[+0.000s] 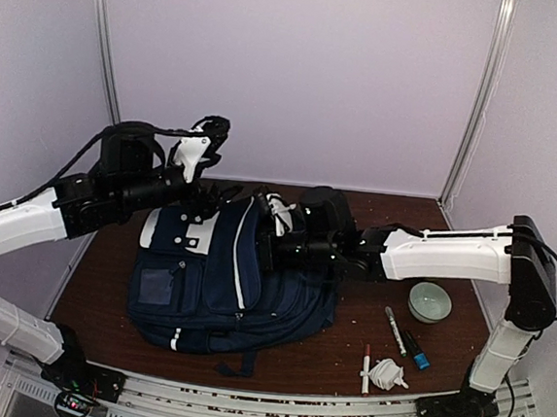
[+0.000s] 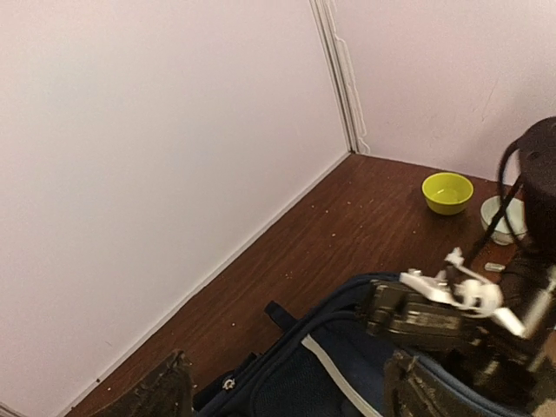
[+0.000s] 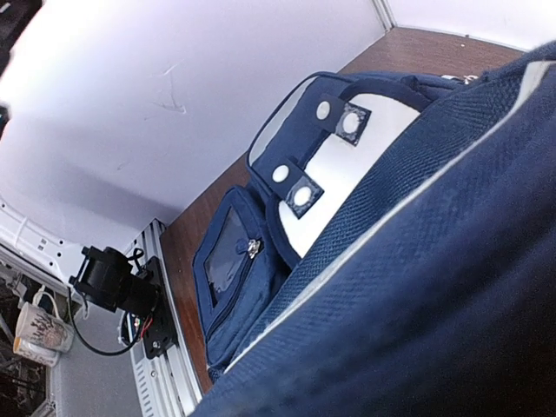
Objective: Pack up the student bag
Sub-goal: Pick up the upper front pocket of the student bag.
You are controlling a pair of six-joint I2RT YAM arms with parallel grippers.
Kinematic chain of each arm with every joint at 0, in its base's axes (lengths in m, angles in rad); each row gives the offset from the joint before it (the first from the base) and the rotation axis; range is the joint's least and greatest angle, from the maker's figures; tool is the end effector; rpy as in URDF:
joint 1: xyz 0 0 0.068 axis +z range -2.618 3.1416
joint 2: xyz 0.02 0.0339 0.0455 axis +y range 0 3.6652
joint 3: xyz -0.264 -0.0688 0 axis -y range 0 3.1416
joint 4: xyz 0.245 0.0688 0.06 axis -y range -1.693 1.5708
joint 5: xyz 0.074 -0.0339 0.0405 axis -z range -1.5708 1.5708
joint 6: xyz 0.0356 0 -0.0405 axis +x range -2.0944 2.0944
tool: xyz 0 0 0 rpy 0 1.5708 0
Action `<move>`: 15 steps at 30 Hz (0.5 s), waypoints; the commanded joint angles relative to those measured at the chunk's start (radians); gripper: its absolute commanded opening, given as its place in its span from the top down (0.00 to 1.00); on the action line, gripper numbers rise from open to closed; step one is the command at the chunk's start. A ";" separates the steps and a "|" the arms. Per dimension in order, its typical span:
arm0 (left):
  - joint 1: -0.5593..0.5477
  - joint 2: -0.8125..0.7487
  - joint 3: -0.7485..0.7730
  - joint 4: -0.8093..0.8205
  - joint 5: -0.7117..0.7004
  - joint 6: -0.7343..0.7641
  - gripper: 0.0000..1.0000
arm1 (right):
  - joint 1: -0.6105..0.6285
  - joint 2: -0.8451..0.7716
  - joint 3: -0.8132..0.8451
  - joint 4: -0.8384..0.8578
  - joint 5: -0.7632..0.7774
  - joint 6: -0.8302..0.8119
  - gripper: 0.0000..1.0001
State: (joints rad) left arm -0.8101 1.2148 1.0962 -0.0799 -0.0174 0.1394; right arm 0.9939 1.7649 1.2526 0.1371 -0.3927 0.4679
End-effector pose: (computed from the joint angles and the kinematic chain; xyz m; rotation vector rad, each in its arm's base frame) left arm 0.1975 -0.2066 0.3699 0.8083 1.6007 -0.4685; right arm 0.2140 0.3539 0.2656 -0.8395 1.9988 1.2947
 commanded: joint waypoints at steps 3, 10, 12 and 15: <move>-0.316 -0.097 -0.164 0.074 -0.432 -0.036 0.20 | -0.010 0.014 0.067 0.132 0.026 0.114 0.88; -0.483 -0.060 -0.376 0.360 -0.679 0.146 0.02 | -0.009 0.037 0.094 0.168 0.015 0.176 0.87; -0.503 -0.008 -0.385 0.419 -0.697 0.183 0.02 | -0.010 0.033 0.084 0.177 0.028 0.186 0.87; -0.550 0.090 -0.376 0.512 -0.771 0.248 0.02 | -0.009 0.016 0.064 0.183 0.055 0.192 0.87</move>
State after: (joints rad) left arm -1.3151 1.2259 0.7082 0.1940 -0.6434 0.2737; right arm 0.9813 1.8004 1.3174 0.2199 -0.3748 0.6292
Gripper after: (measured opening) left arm 0.977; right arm 0.129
